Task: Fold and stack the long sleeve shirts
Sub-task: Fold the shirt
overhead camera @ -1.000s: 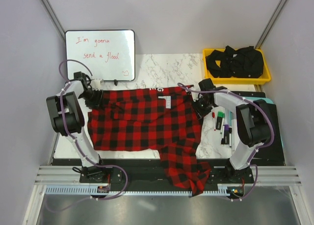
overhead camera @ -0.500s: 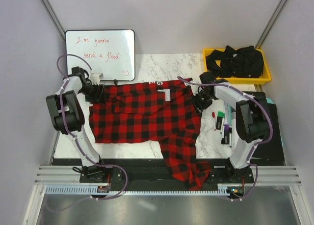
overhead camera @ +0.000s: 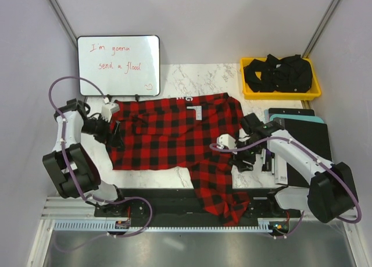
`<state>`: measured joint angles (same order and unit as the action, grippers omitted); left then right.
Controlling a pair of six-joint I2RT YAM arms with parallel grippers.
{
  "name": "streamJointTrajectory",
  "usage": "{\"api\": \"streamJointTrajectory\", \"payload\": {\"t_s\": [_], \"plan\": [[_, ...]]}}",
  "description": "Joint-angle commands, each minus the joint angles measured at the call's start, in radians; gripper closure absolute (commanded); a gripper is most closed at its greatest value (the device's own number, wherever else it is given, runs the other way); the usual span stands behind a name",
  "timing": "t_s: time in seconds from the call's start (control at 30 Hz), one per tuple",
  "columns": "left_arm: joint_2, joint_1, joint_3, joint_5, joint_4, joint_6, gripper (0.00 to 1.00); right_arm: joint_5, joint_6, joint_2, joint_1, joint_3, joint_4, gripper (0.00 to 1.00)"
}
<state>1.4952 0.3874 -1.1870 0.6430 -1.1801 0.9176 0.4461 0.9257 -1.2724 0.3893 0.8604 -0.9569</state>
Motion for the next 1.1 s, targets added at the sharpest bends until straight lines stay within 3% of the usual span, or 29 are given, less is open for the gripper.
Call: {"api": "streamJointTrajectory", "payload": {"t_s": [0.0,0.17,0.5,0.6,0.63,0.7,0.87,1.07], "plan": [[-0.081,0.036,0.094,0.057,-0.059,0.127,0.11,0.081,0.04,0.013,0.109,0.011,-0.062,0.36],[-0.219,0.044,0.245,0.006,0.04,0.145,0.12,0.095,-0.05,0.019,0.233,-0.006,-0.04,0.4],[-0.28,0.076,0.305,0.012,0.037,0.277,0.19,0.022,-0.202,-0.05,0.358,-0.032,0.102,0.51],[-0.291,0.1,0.368,-0.04,-0.008,0.501,0.25,-0.03,-0.222,-0.048,0.384,-0.05,0.127,0.67],[-0.297,0.128,0.386,-0.077,-0.012,0.573,0.26,-0.038,-0.229,-0.048,0.384,-0.049,0.13,0.84],[-0.3,0.169,0.431,-0.103,0.003,0.739,0.28,-0.047,-0.244,-0.044,0.385,-0.046,0.129,1.0],[-0.268,0.22,0.405,-0.135,-0.056,0.955,0.32,-0.064,-0.272,0.001,0.382,-0.041,0.138,1.0],[-0.371,0.22,0.506,-0.154,0.05,1.061,0.34,-0.075,-0.295,0.038,0.362,-0.015,0.138,1.0]]}}
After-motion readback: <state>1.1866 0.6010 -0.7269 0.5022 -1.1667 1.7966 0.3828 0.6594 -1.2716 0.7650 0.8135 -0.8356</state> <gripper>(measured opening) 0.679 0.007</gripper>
